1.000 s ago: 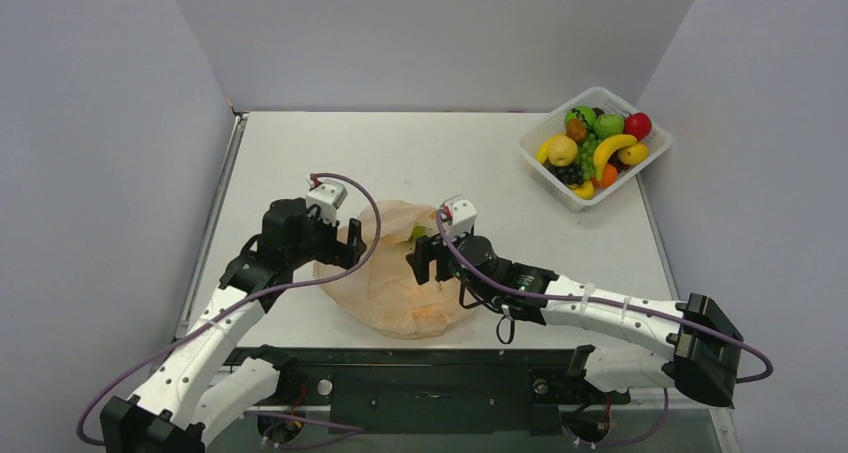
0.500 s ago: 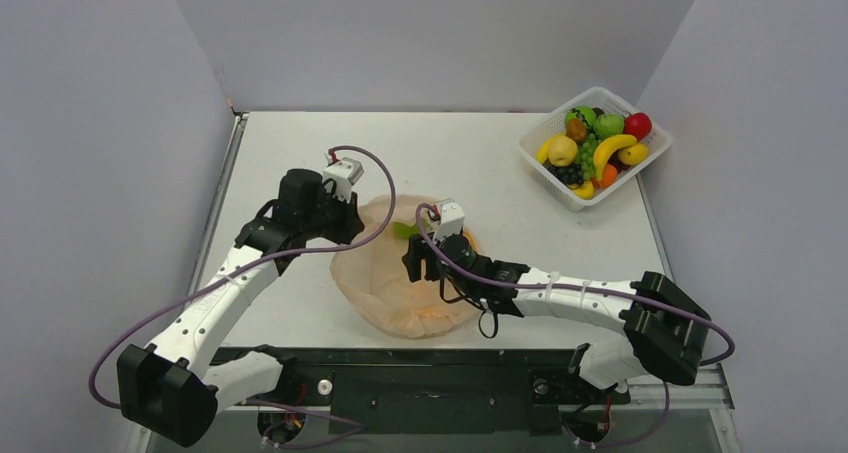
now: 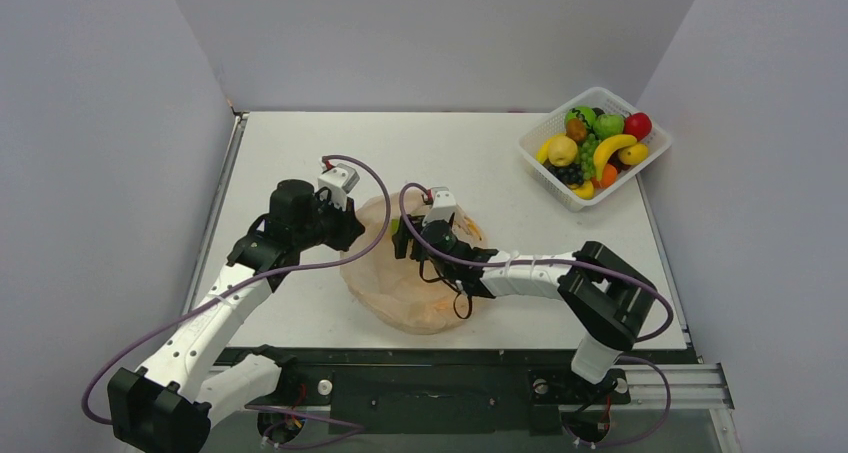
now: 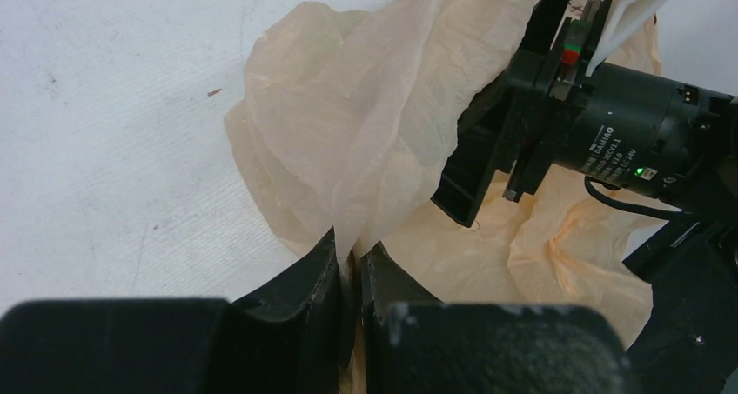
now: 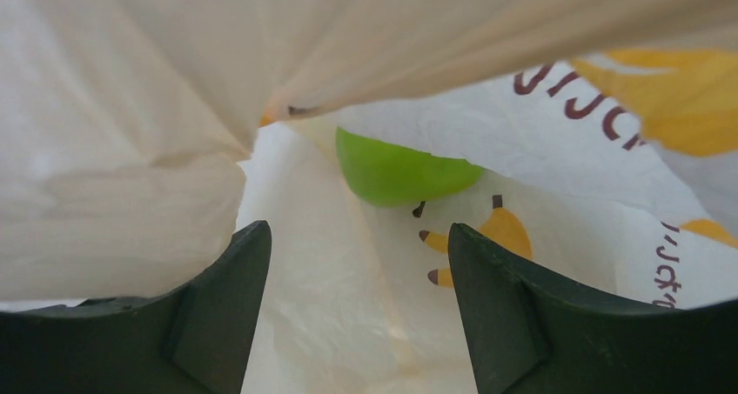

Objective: Take the fake fruits out of the plastic bag

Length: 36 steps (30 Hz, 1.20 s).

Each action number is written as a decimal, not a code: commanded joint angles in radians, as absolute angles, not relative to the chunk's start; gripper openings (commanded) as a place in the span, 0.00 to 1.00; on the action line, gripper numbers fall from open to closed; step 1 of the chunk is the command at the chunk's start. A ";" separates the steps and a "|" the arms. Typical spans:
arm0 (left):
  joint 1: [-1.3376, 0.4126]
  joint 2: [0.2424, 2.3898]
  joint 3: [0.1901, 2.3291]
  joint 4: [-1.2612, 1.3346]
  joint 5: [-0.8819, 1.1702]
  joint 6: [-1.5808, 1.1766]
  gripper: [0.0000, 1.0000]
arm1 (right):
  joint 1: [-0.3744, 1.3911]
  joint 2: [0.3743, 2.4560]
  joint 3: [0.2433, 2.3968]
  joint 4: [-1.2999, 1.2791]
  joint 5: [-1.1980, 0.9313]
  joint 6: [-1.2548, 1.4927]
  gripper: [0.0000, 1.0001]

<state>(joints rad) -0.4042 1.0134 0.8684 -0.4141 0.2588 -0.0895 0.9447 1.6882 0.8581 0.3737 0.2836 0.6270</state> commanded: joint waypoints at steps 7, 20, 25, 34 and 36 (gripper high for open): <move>-0.407 1.026 0.880 -0.380 0.278 -0.069 0.07 | 0.925 1.778 0.954 0.490 0.409 0.623 0.76; -0.408 1.048 0.876 -0.389 0.275 -0.066 0.07 | 0.915 1.936 1.072 0.561 0.450 0.660 0.78; -0.408 1.053 0.874 -0.389 0.274 -0.063 0.07 | 0.915 2.026 1.143 0.583 0.419 0.657 0.78; -0.410 1.068 0.878 -0.395 0.266 -0.061 0.06 | 0.896 2.168 1.303 0.504 0.457 0.667 0.75; -0.411 1.067 0.878 -0.397 0.263 -0.060 0.06 | 0.889 2.175 1.310 0.513 0.446 0.655 0.73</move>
